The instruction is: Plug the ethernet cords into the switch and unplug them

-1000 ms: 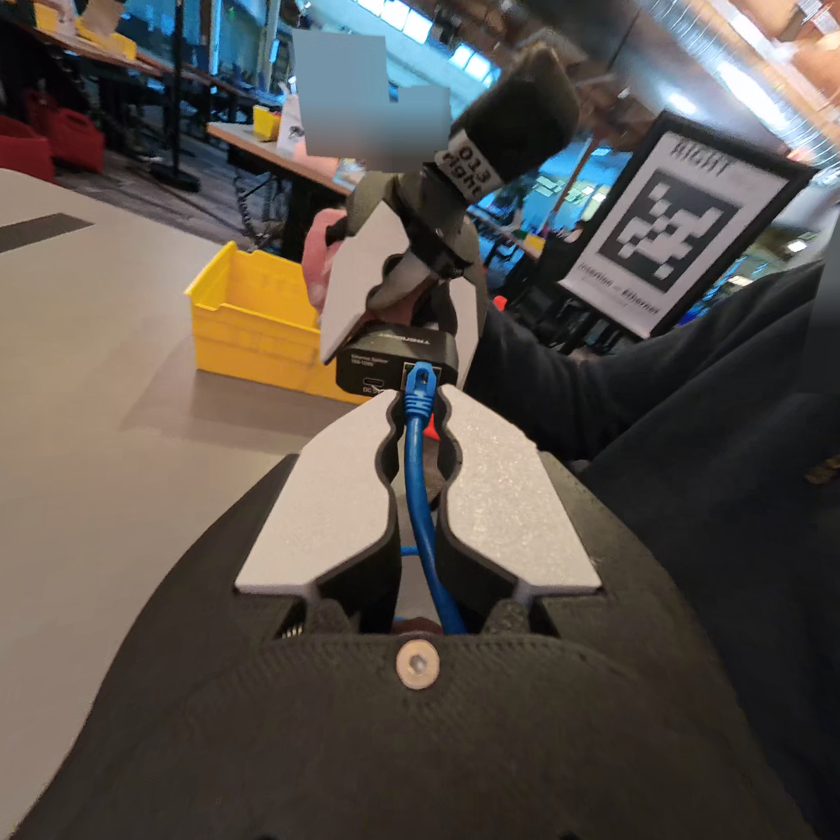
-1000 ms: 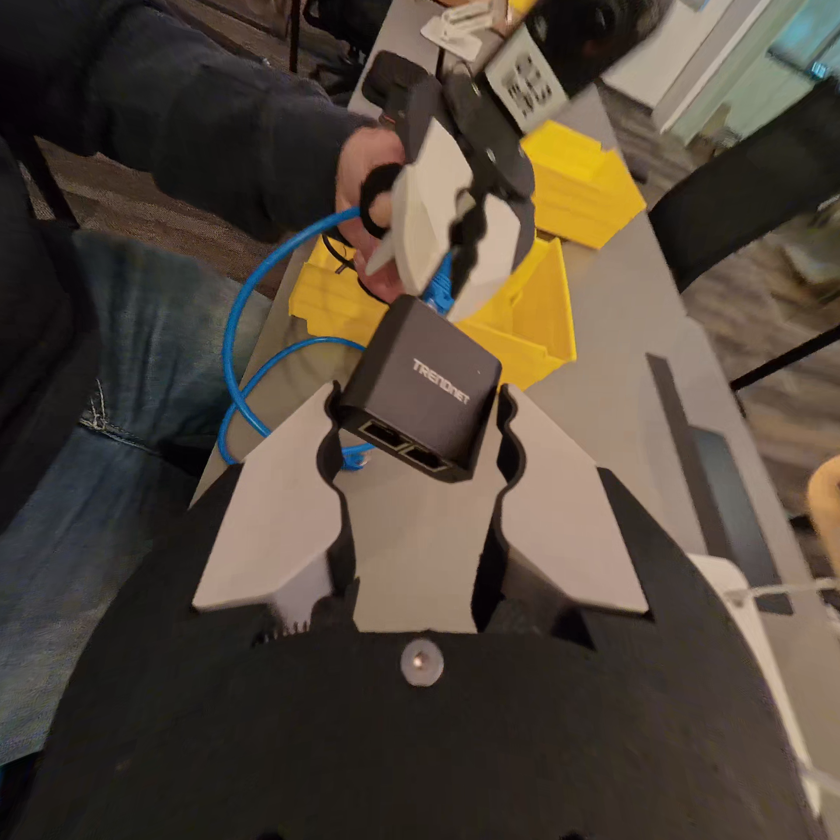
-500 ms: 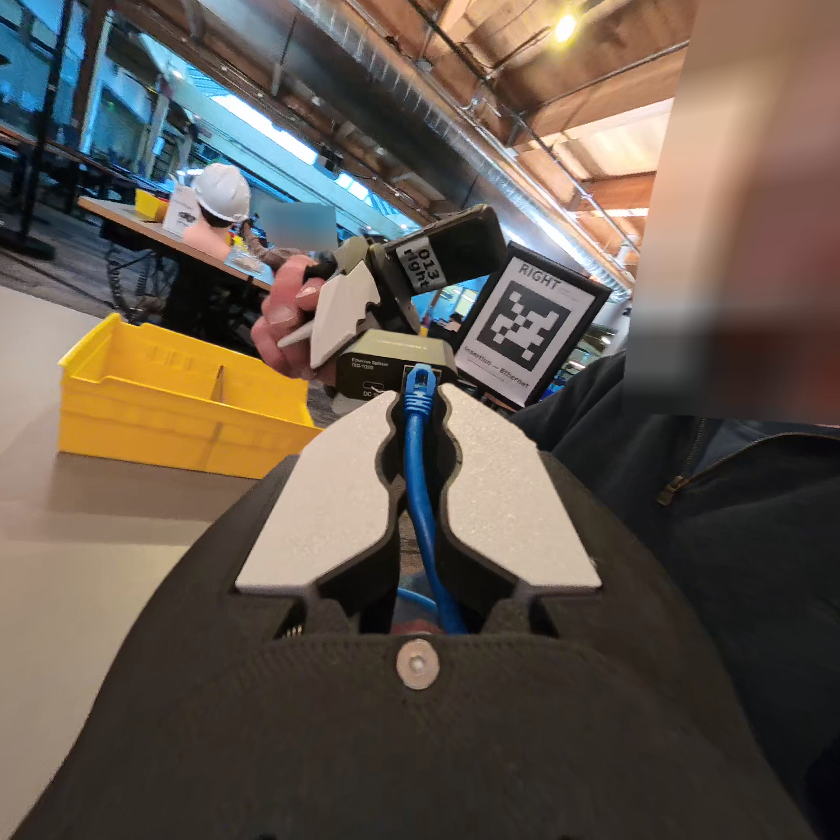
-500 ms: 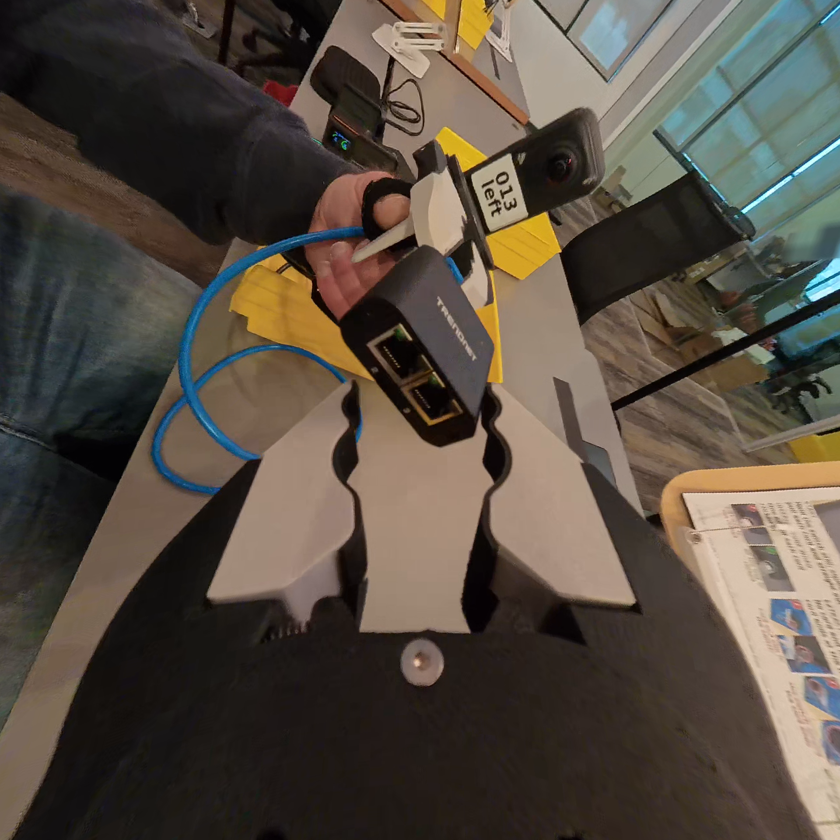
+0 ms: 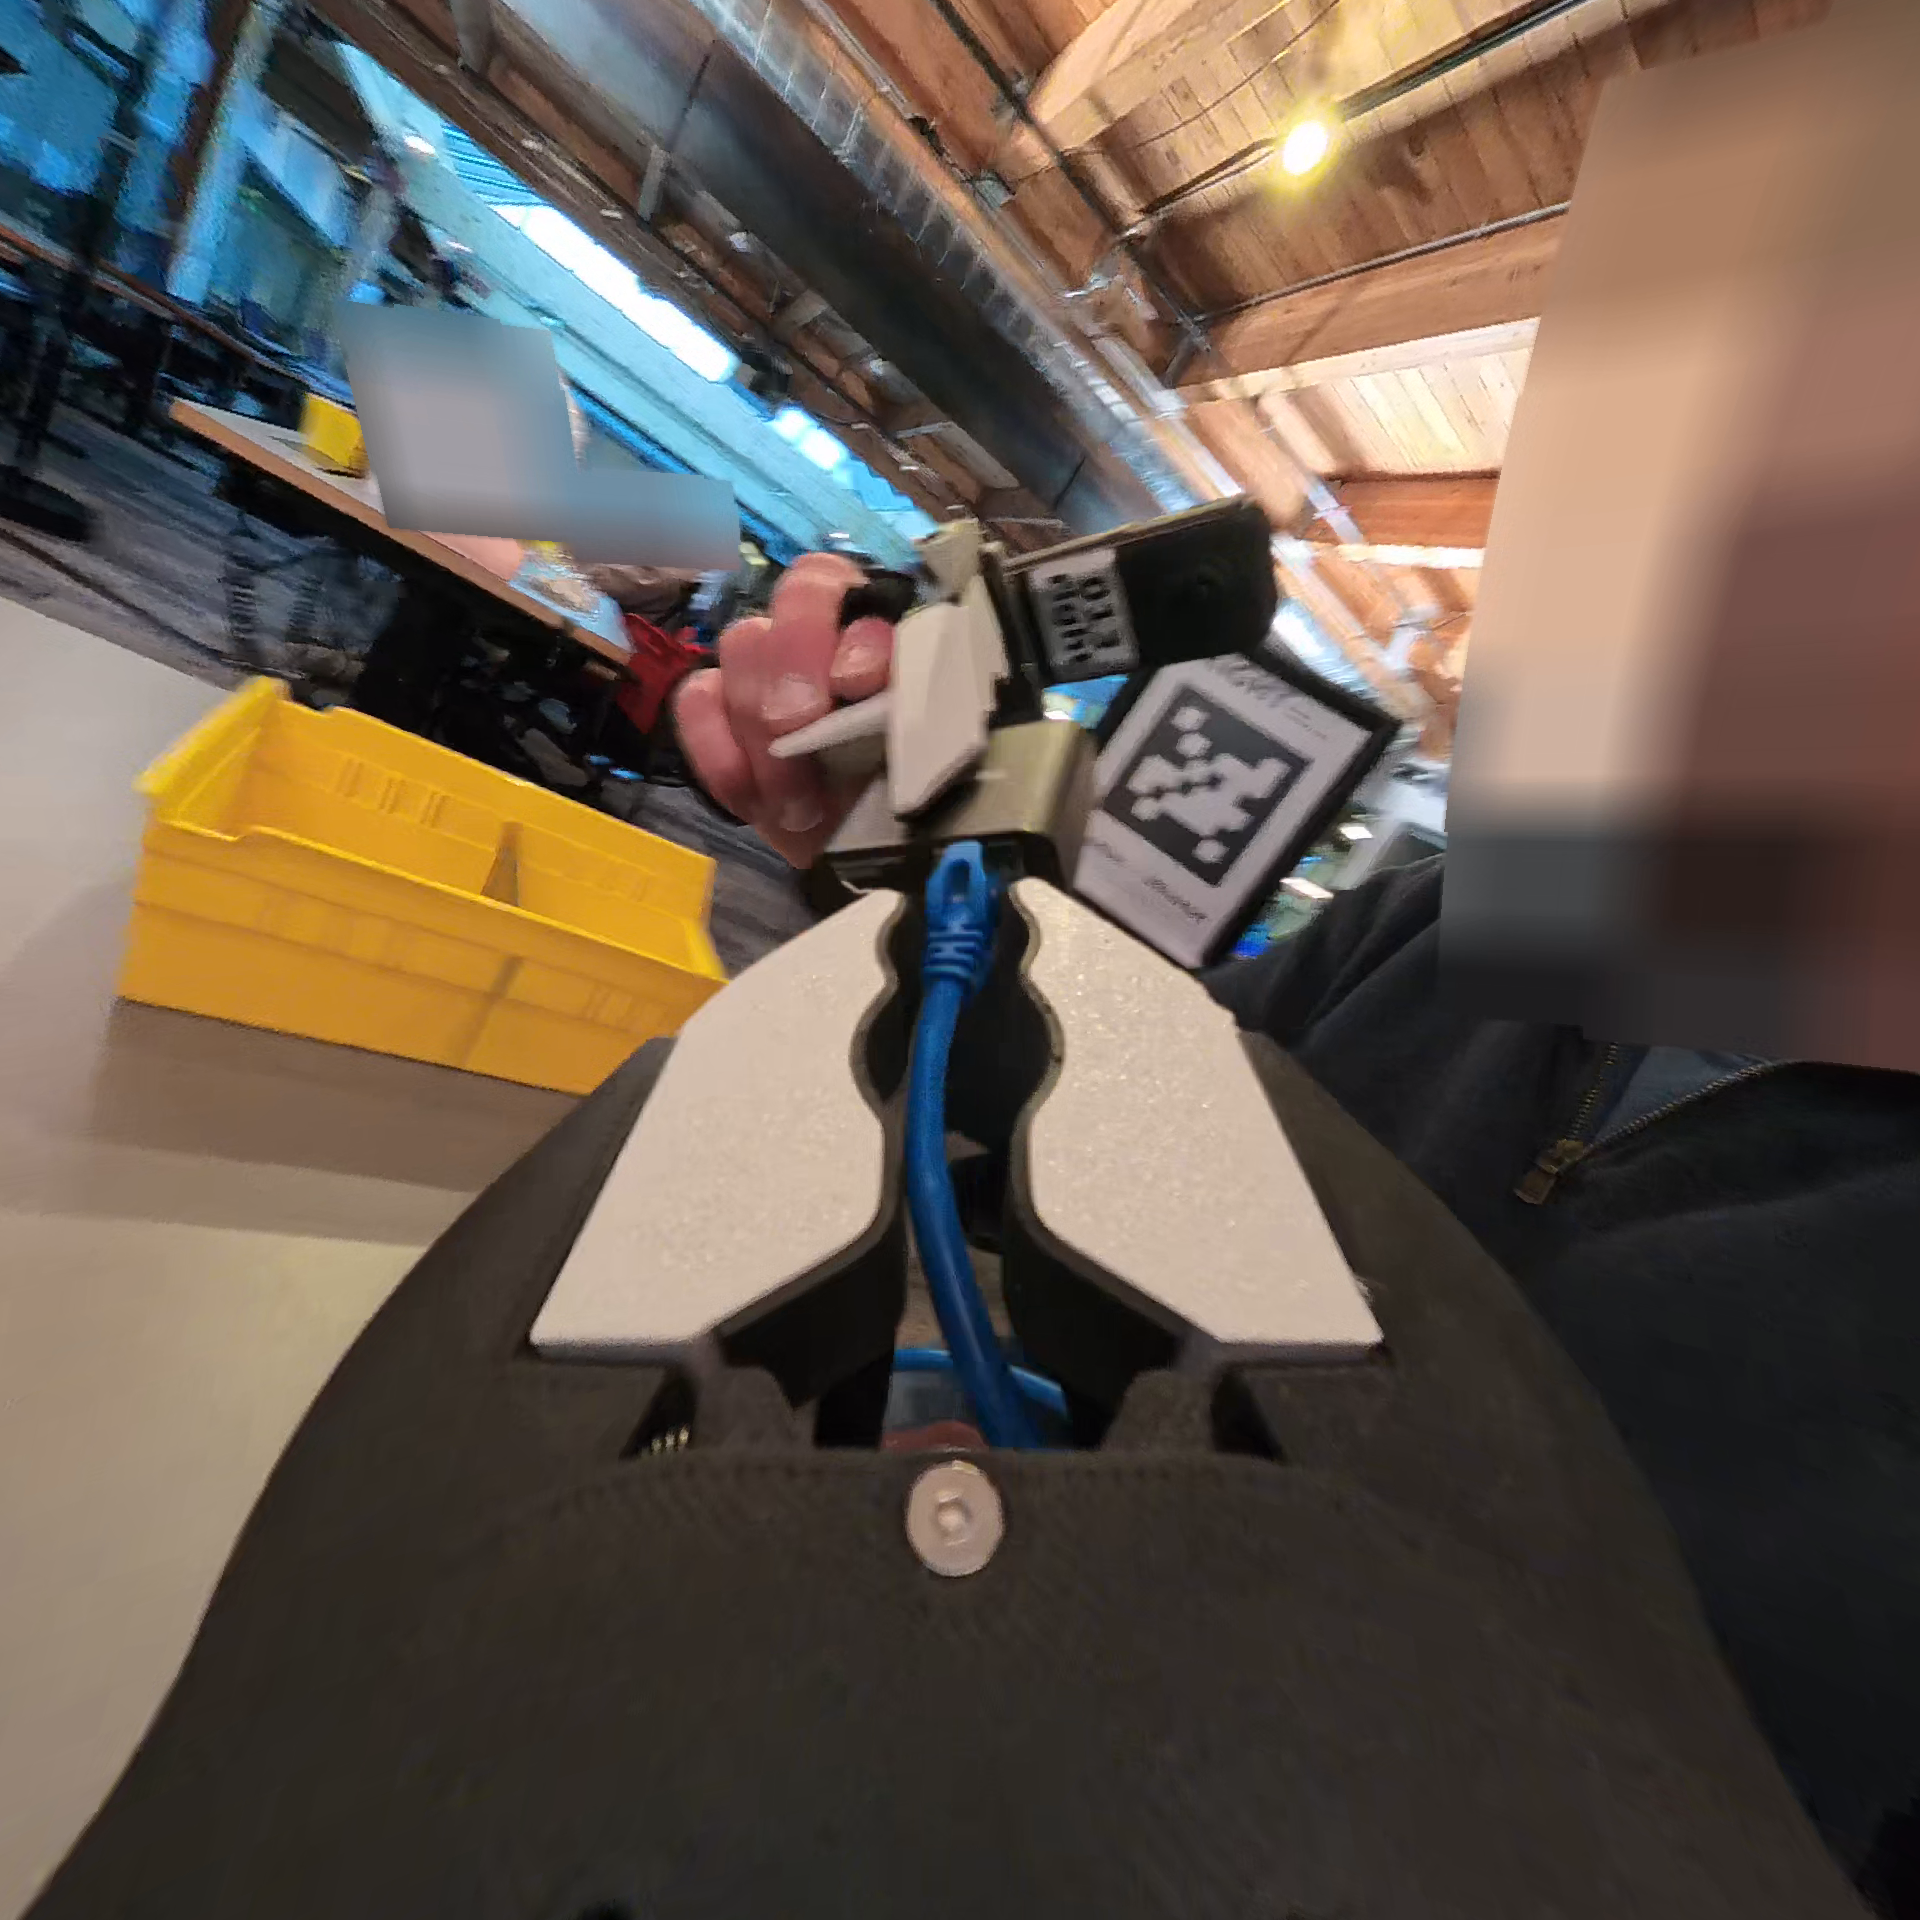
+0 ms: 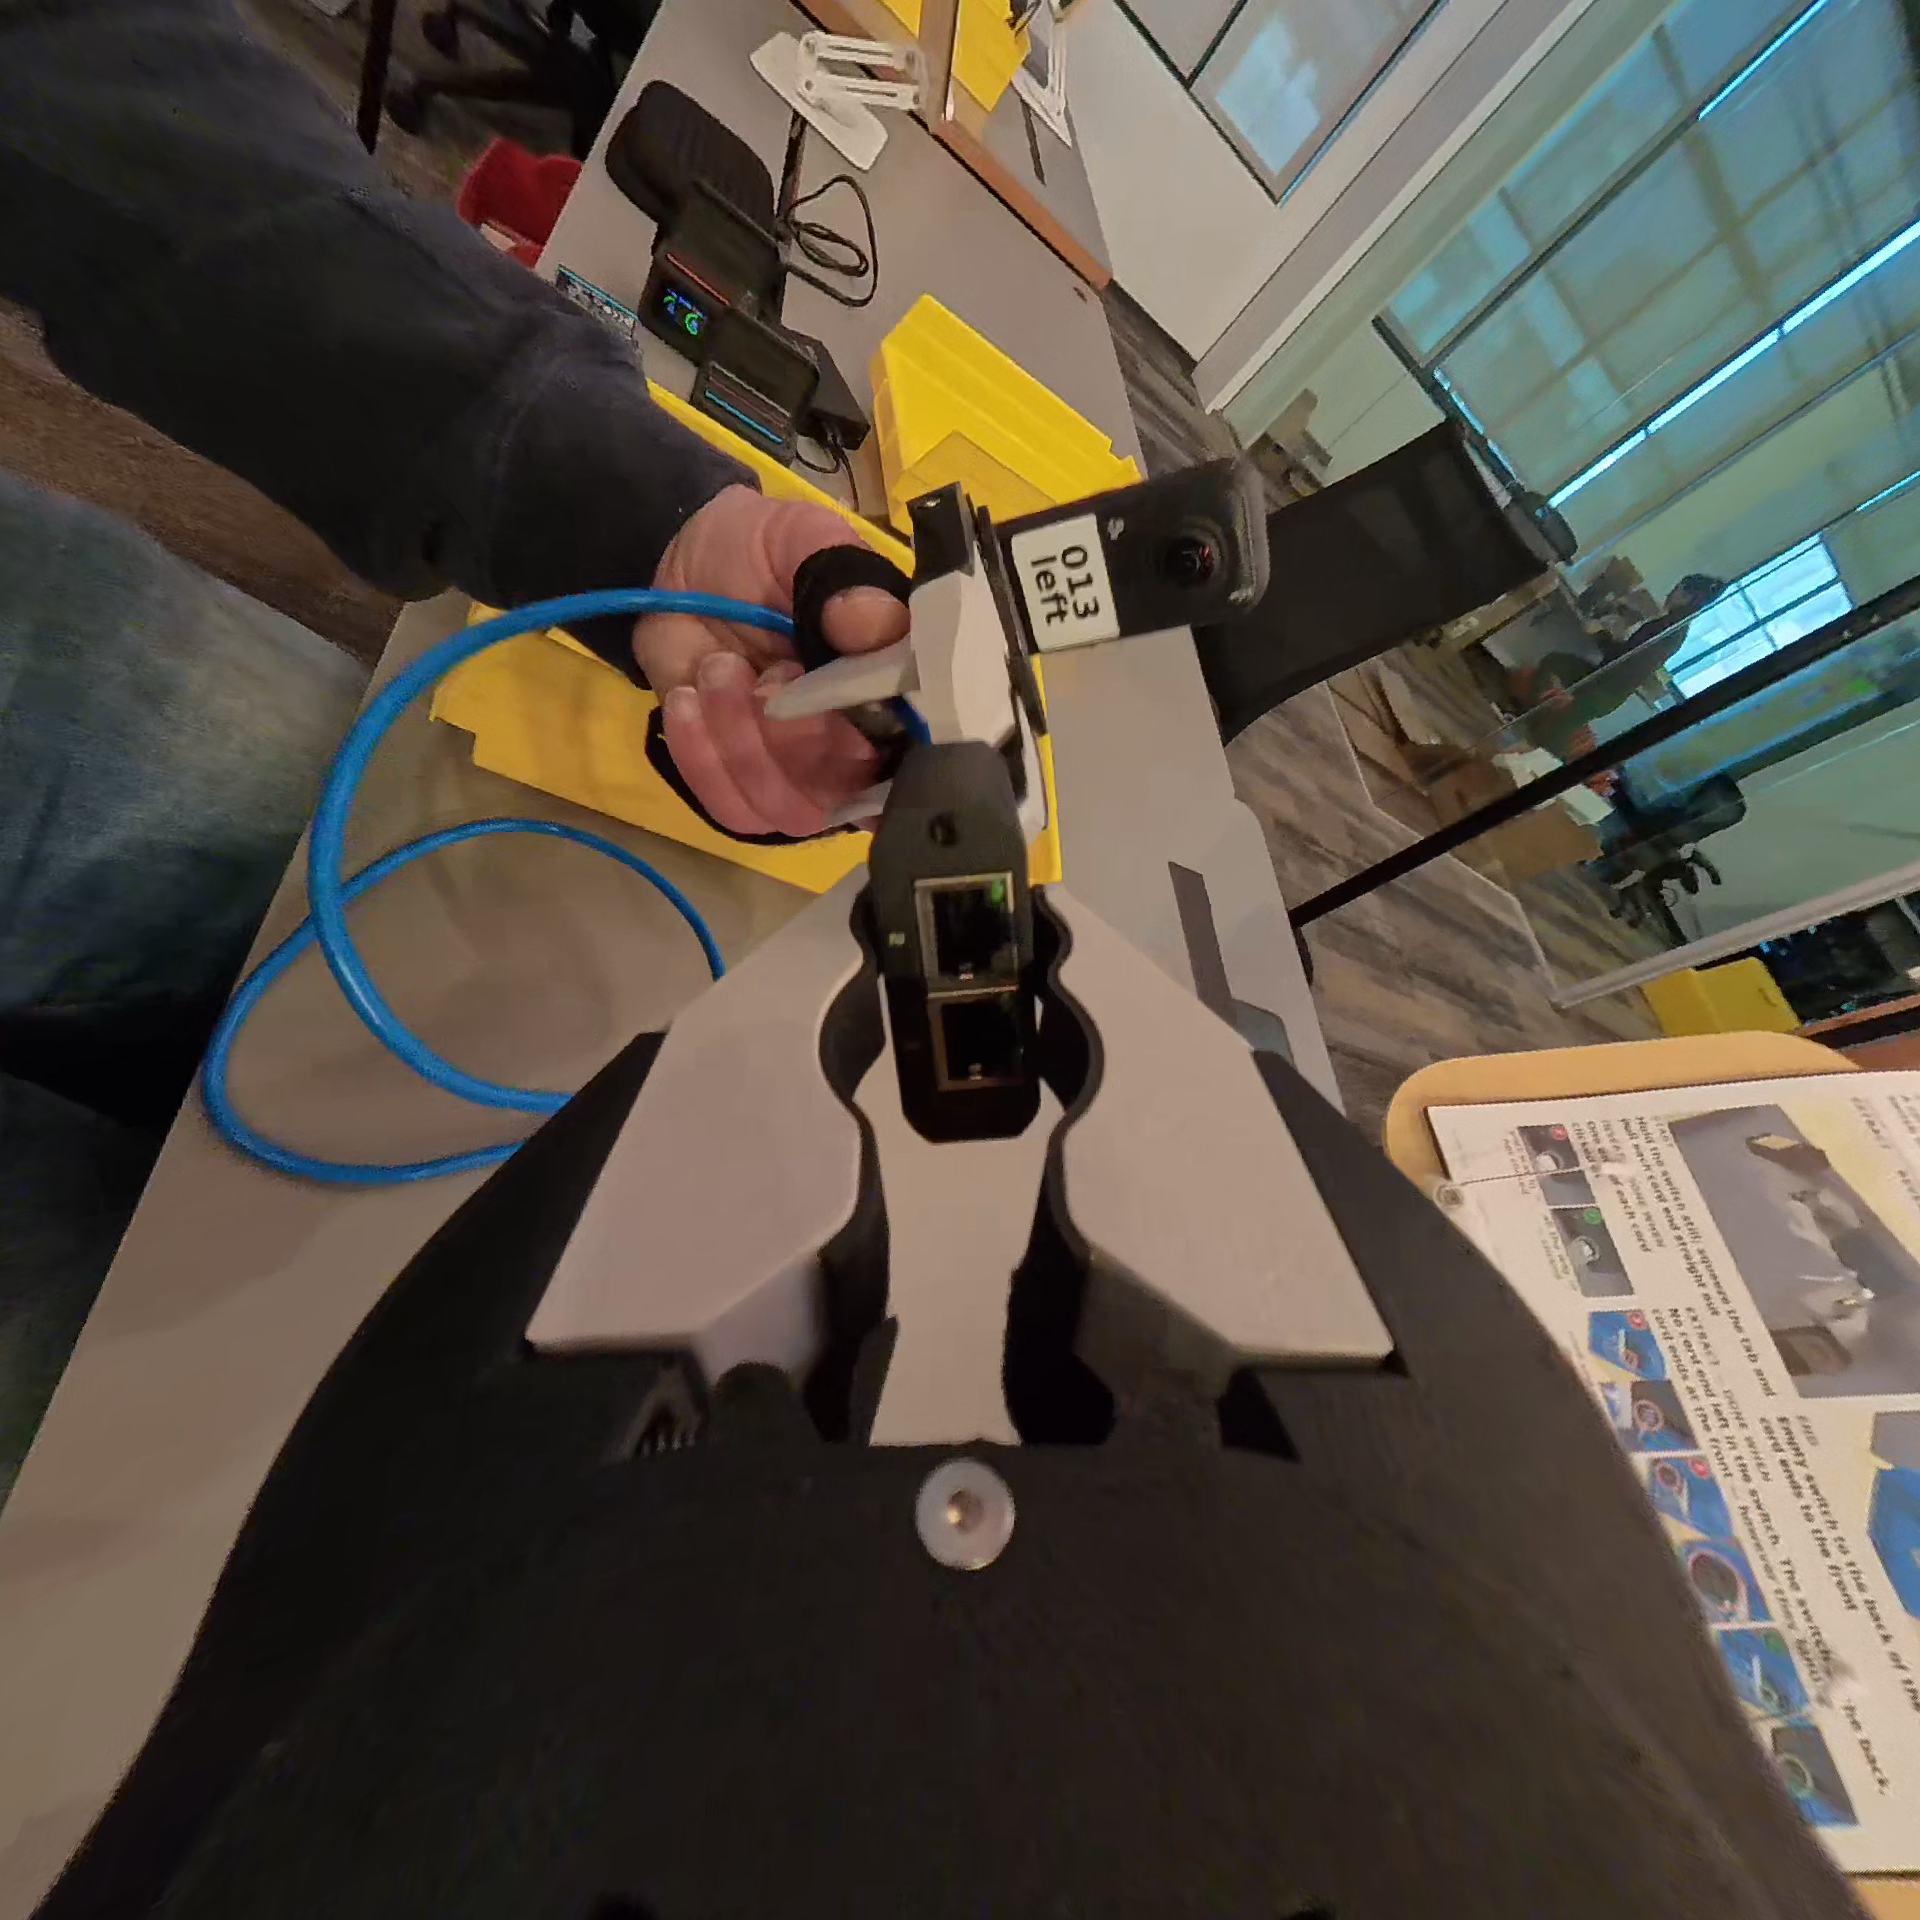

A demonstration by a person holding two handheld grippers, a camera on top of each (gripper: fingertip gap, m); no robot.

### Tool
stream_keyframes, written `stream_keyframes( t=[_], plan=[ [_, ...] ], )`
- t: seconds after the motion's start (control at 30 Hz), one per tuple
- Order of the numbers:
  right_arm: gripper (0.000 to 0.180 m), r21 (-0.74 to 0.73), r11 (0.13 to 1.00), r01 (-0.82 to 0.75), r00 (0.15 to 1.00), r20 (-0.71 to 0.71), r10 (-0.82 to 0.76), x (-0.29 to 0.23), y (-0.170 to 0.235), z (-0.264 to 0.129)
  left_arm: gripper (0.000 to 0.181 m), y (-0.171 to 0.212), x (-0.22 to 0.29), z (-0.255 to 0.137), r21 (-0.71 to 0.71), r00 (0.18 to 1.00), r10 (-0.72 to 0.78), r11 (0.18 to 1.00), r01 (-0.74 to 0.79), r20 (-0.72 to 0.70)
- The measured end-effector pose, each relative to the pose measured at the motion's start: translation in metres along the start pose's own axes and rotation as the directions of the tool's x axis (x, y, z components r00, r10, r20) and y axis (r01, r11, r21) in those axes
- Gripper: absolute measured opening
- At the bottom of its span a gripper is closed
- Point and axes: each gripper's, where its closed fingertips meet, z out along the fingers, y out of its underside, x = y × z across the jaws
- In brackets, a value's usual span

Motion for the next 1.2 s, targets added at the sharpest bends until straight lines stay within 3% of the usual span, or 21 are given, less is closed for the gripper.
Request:
stream_keyframes(
  t=[0.03, 0.13, 0.23, 0.27, 0.37, 0.47, 0.53, 0.6, 0.73, 0.9, 1.0, 1.1, 1.2],
  plan=[
    [0.022, -0.025, 1.0, -0.004, 1.0, 0.001, 0.004, 0.001, 0.003, -0.001, 0.024, -0.004, -0.01, -0.002, 0.008, 0.995, 0.042, 0.999, -0.043, 0.085],
    [0.022, -0.115, 0.992, -0.041, 0.998, -0.046, 0.036, 0.011, 0.015, -0.006, 0.04, -0.019, -0.044, -0.022, -0.083, 0.889, 0.215, 0.977, -0.198, 0.405],
    [0.022, -0.229, 0.971, -0.076, 0.995, -0.084, 0.058, 0.019, 0.033, -0.011, 0.05, -0.038, -0.064, -0.049, -0.353, 0.595, 0.494, 0.87, -0.344, 0.634],
    [0.022, -0.268, 0.96, -0.083, 0.994, -0.095, 0.059, 0.021, 0.039, -0.013, 0.05, -0.045, -0.061, -0.05, -0.427, 0.522, 0.569, 0.822, -0.377, 0.635],
    [0.022, -0.363, 0.927, -0.098, 0.99, -0.127, 0.056, 0.026, 0.054, -0.013, 0.048, -0.048, -0.038, -0.024, -0.599, 0.422, 0.75, 0.661, -0.452, 0.509],
    [0.022, -0.376, 0.92, -0.109, 0.991, -0.112, 0.071, 0.022, 0.054, -0.007, 0.046, -0.032, -0.036, 0.005, -0.782, 0.298, 0.894, 0.441, -0.44, 0.336],
    [0.022, -0.413, 0.905, -0.107, 0.992, -0.108, 0.068, 0.02, 0.057, -0.006, 0.039, -0.017, -0.04, 0.018, -0.857, 0.266, 0.939, 0.315, -0.409, 0.218],
    [0.022, -0.435, 0.893, -0.114, 0.992, -0.106, 0.075, 0.019, 0.06, -0.006, 0.032, -0.007, -0.048, 0.021, -0.897, 0.258, 0.953, 0.249, -0.367, 0.159],
    [0.022, -0.448, 0.888, -0.102, 0.993, -0.095, 0.066, 0.017, 0.06, -0.008, 0.024, 0.002, -0.052, 0.022, -0.905, 0.31, 0.94, 0.251, -0.343, 0.143],
    [0.023, -0.397, 0.912, -0.101, 0.994, -0.078, 0.077, 0.016, 0.054, -0.007, 0.022, 0.002, -0.047, 0.023, -0.899, 0.278, 0.951, 0.238, -0.368, 0.137],
    [0.029, -0.28, 0.947, -0.158, 0.987, -0.049, 0.151, 0.015, 0.044, -0.01, 0.022, -0.001, -0.042, 0.025, -0.852, 0.312, 0.931, 0.314, -0.419, 0.19],
    [0.037, -0.168, 0.963, -0.209, 0.978, -0.013, 0.21, 0.014, 0.042, -0.016, 0.022, -0.005, -0.036, 0.027, -0.754, 0.401, 0.882, 0.435, -0.491, 0.248],
    [0.023, -0.027, 0.97, -0.243, 0.969, 0.024, 0.244, 0.014, 0.026, -0.019, 0.022, -0.005, -0.024, 0.034, -0.622, 0.499, 0.83, 0.533, -0.574, 0.251]
  ],
)
